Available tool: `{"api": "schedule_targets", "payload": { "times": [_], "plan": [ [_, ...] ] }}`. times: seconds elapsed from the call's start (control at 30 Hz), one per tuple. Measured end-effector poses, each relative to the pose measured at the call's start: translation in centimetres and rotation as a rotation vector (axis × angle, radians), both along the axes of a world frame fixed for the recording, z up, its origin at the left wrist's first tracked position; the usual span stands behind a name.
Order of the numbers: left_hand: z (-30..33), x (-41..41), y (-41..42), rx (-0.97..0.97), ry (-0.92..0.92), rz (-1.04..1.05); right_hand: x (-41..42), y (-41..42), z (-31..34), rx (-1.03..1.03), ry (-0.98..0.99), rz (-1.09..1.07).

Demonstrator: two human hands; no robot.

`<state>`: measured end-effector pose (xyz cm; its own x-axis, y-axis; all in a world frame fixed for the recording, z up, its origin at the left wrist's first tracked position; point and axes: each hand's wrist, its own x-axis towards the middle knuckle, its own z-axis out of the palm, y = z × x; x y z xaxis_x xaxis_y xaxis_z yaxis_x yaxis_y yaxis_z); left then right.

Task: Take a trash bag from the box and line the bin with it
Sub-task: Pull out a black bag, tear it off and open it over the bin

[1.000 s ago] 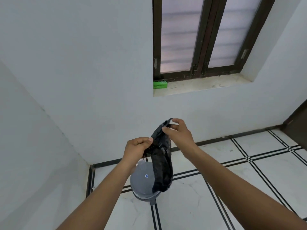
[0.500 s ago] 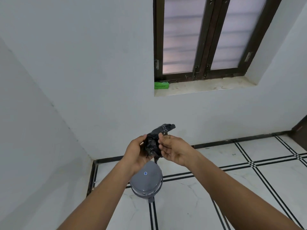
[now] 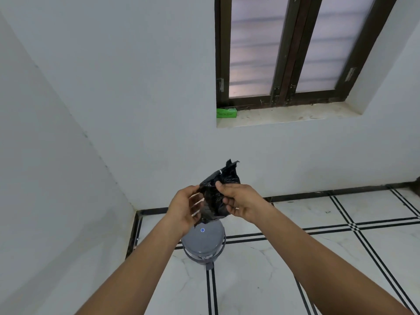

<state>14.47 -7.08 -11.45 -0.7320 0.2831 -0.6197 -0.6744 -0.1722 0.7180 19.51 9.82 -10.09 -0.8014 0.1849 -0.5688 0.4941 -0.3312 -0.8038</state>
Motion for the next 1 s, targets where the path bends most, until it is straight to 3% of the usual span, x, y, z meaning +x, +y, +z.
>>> {"api": "schedule_targets", "payload": {
  "times": [0.17, 0.27, 0.33, 0.47, 0.53, 0.63, 0.7, 0.83, 0.93, 1.0],
  "plan": [
    [-0.6, 0.0, -1.4, 0.443, -0.142, 0.334, 1.9, 2.3, -1.1, -0.211, -0.068, -0.152],
    [0.0, 0.8, -1.3, 0.511, -0.113, 0.334, 2.7, 2.3, -2.2, -0.323, -0.067, -0.257],
    [0.5, 1.7, -1.1, 0.394, 0.025, 0.218, 3.0, 1.6, -2.4, -0.381, -0.043, -0.302],
    [-0.5, 2.7, -0.8, -0.123, 0.423, 0.054, 3.0, 1.2, -1.8, -0.504, 0.008, -0.33],
    [-0.9, 2.5, -1.1, -0.36, 0.561, 0.051, 3.1, 1.5, -1.5, -0.46, 0.029, -0.329],
    [-0.5, 2.5, -1.4, -0.81, 0.749, -0.119, 3.6, 1.9, -1.3, -0.361, 0.057, -0.201],
    [-0.1, 2.2, -1.4, -0.986, 0.795, -0.216, 3.9, 1.9, -0.8, -0.288, 0.081, -0.031],
    [0.6, 1.4, -1.2, -1.286, 0.876, -0.352, 3.8, 0.6, 0.1, 0.145, 0.1, 0.258],
    [1.0, 0.6, -1.5, -1.387, 0.867, -0.308, 3.0, -0.1, -0.5, 0.604, 0.083, 0.142],
    [1.1, -0.4, -2.4, -1.33, 0.818, -0.171, 2.5, -0.3, -1.2, 0.723, 0.064, 0.029]
  ]
}}
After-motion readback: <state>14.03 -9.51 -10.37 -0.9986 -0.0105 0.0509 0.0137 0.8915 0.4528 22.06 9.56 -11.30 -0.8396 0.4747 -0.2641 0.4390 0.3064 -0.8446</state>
